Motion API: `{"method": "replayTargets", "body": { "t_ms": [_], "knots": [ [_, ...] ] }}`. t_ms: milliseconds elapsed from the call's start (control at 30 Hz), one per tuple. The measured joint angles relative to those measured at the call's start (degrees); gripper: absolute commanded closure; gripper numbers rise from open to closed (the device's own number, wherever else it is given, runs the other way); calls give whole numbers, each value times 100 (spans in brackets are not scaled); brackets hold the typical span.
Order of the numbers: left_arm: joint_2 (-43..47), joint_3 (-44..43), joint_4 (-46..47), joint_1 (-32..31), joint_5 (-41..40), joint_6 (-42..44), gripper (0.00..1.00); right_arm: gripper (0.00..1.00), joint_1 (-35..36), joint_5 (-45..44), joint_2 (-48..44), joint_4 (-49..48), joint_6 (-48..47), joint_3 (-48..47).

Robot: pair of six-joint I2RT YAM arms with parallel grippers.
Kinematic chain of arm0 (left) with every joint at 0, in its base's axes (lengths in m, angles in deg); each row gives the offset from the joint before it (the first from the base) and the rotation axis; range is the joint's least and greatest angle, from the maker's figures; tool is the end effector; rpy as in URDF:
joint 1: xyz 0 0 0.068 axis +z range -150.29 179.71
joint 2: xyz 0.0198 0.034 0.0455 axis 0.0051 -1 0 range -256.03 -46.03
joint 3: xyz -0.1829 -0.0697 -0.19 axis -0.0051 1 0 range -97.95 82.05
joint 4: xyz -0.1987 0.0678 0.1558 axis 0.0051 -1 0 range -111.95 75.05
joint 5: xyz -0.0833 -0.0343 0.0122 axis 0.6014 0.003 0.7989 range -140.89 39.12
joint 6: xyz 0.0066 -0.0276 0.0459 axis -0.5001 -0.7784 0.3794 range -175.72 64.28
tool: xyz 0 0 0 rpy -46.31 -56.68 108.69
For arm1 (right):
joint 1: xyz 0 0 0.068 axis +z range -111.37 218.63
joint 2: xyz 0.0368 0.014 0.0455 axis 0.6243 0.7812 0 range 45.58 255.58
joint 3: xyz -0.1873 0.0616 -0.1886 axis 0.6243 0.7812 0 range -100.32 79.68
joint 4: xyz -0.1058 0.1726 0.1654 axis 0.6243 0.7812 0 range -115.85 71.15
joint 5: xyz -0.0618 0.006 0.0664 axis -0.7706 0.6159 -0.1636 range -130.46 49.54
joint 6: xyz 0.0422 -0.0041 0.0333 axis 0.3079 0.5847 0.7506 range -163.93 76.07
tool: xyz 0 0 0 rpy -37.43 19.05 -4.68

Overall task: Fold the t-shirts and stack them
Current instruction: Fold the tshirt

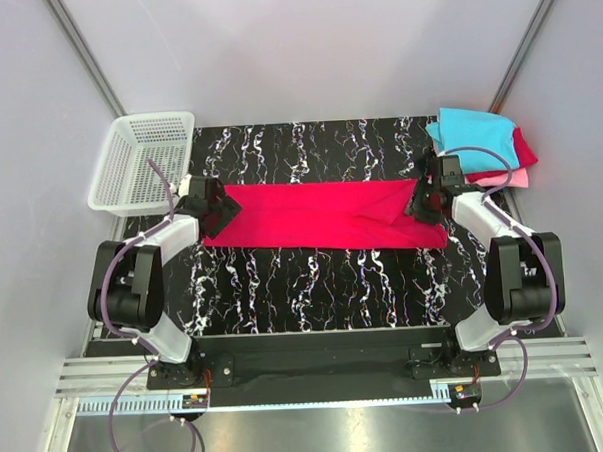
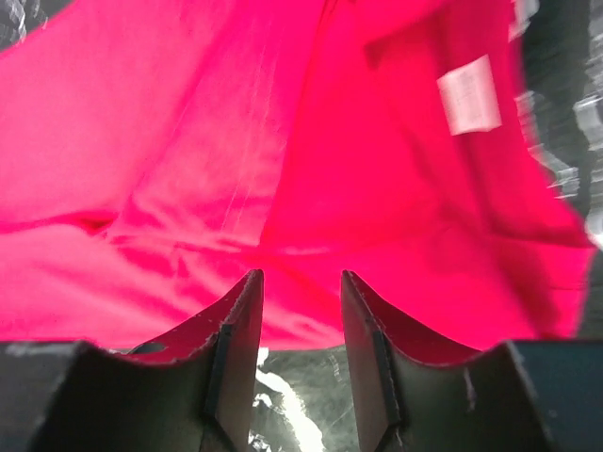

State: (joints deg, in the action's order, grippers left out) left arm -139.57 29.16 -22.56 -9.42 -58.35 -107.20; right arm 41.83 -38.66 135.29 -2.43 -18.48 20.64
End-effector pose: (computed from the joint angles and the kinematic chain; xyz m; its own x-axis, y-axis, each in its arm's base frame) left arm 0.3304 -0.0484 0.1813 -0.5150 -0.7030 -0.4904 -0.5316 0.7108 -0.4606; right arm 0.3236 0.0193 0.2154 -0.7620 0.3876 -0.5187 0.2806 0.9196 0.2751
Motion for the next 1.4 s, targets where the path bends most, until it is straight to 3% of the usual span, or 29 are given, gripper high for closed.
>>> {"method": "replayTargets", "body": {
  "t_ms": [367, 1133, 1267, 1400],
  "knots": [
    [286, 275, -46, -413, 216, 0, 30, 57, 0, 1296, 103, -1084, 420, 634],
    [286, 275, -258, -413, 186, 24, 30, 67, 0, 1423, 1117, -1631, 597, 452],
    [286, 273, -315, -413, 168, 46, 30, 100, 0, 1423, 1161, -1631, 570, 354],
    [286, 273, -332, -413, 166, 52, 30, 100, 0, 1429, 1161, -1635, 597, 210]
  ]
}}
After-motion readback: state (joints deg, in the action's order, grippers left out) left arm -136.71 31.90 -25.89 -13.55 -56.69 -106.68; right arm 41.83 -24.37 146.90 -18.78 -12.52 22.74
